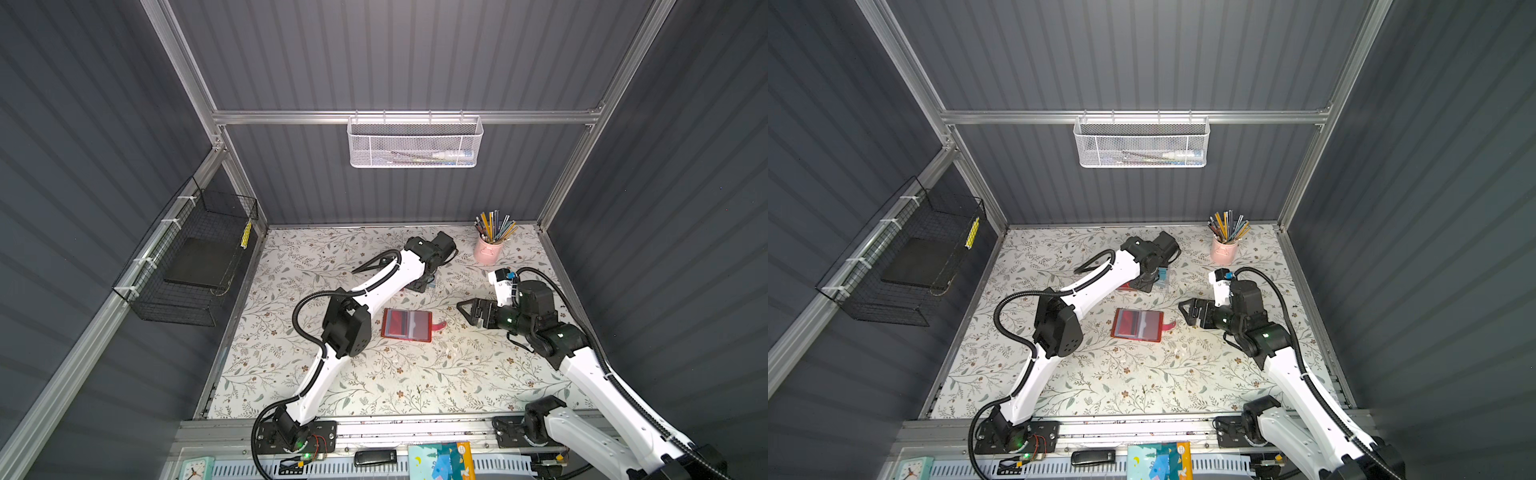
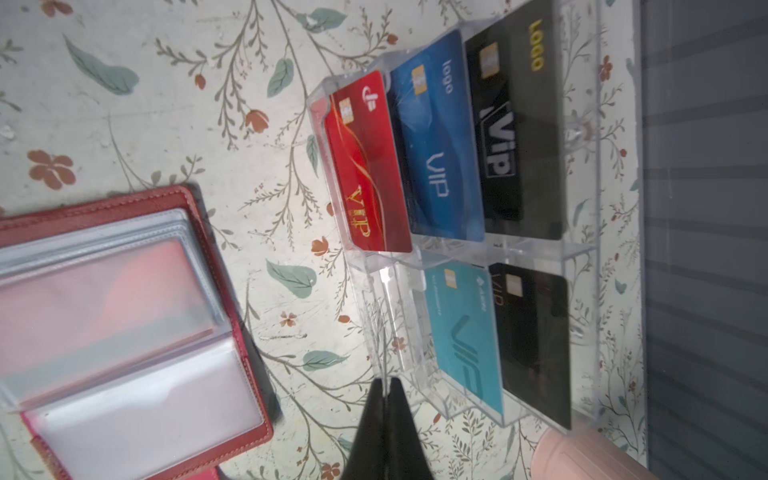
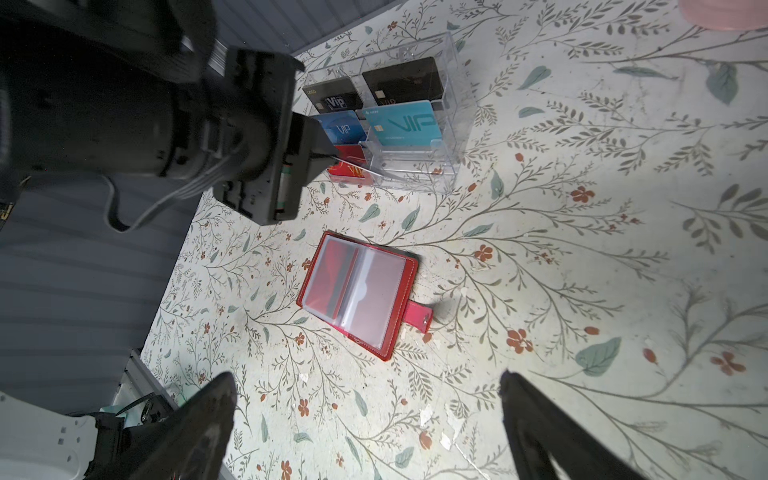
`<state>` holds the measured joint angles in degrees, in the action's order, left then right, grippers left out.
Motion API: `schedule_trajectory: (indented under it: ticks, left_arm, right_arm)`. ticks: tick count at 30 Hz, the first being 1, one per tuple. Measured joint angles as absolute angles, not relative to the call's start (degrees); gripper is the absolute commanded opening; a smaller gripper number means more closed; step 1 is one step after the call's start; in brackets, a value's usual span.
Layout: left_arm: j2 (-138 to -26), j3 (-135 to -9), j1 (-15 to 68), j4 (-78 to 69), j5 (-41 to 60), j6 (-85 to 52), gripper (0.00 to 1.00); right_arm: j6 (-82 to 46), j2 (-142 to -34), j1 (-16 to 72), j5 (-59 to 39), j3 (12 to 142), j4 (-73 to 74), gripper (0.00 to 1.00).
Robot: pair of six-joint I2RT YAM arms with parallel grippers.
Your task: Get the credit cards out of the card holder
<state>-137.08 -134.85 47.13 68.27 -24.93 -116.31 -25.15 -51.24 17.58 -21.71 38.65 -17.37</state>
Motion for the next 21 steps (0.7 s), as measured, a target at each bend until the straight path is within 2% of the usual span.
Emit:
schedule_trajectory:
  ticks: [21]
  left_arm:
    - [-137.7,-134.6,47.2,58.9,-32.7,-118.8,0.00]
  right_arm:
    - [-25.5,-49.4,18.0,-22.0,35.9,-15.9,0.99]
